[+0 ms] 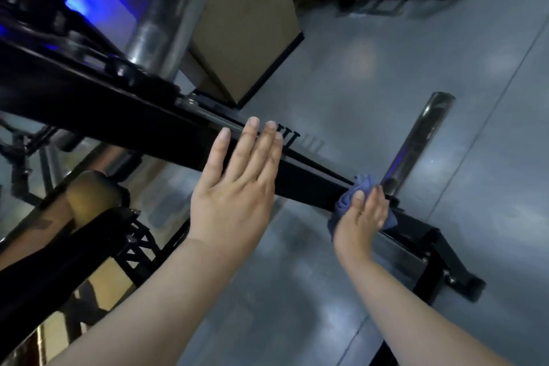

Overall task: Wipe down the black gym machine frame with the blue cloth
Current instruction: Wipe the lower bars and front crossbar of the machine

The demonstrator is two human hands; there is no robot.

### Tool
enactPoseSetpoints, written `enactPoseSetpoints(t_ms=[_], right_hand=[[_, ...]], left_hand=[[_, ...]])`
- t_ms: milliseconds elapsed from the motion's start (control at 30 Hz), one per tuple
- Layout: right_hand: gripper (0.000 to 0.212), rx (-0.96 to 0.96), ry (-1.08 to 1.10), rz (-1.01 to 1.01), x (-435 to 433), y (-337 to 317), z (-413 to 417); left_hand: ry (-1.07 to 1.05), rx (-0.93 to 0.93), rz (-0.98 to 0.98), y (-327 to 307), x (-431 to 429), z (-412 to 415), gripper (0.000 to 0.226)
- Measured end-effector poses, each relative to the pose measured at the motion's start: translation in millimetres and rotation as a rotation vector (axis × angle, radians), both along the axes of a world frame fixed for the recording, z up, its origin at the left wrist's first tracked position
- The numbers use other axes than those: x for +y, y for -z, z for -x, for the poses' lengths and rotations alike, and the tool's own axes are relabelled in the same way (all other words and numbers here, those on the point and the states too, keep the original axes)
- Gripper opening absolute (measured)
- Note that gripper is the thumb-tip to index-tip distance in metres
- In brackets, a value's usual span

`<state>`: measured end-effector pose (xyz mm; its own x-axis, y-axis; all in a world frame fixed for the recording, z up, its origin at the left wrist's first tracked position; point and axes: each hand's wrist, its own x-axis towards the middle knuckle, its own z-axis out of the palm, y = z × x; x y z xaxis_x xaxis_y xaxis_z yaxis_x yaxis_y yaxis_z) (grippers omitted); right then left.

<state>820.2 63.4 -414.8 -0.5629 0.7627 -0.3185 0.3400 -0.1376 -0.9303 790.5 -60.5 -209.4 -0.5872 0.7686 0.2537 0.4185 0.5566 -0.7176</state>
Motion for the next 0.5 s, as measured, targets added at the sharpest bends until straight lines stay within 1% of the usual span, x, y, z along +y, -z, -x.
enactPoseSetpoints(t_ms=[33,67,133,167,233,300,367,433,500], right_hand=[[0.077,-0.006,0.056,0.057,-5,-10,5],[0.077,0.005,0.097,0.069,-14,-24,8],[0.075,0.05,0.118,0.01,-35,-57,13],[0.074,0.075,0.097,-0.026,-46,-78,15],[0.073,0.105,-0.012,-0.097,-72,-124,18],[0.069,0.163,-0.137,-0.266,-95,-167,20],[0.061,0.286,-0.219,-0.503,-107,-193,21],[0.058,0.353,-0.302,-0.7,-96,-188,21],[0.057,0.374,-0.333,-0.808,-77,-165,20]], left_hand=[[0.002,0.004,-0.002,-8,-5,0,0.06],[0.003,0.007,-0.011,-17,-10,0,0.06],[0.005,0.019,-0.048,-37,-20,4,0.06],[0.015,0.036,-0.073,-47,-25,7,0.058],[0.048,0.068,-0.13,-66,-33,14,0.054],[0.063,0.07,-0.163,-80,-41,17,0.052],[0.048,0.07,-0.164,-92,-50,16,0.054],[0.052,0.077,-0.18,-99,-55,17,0.054],[0.059,0.101,-0.195,-108,-61,18,0.054]])
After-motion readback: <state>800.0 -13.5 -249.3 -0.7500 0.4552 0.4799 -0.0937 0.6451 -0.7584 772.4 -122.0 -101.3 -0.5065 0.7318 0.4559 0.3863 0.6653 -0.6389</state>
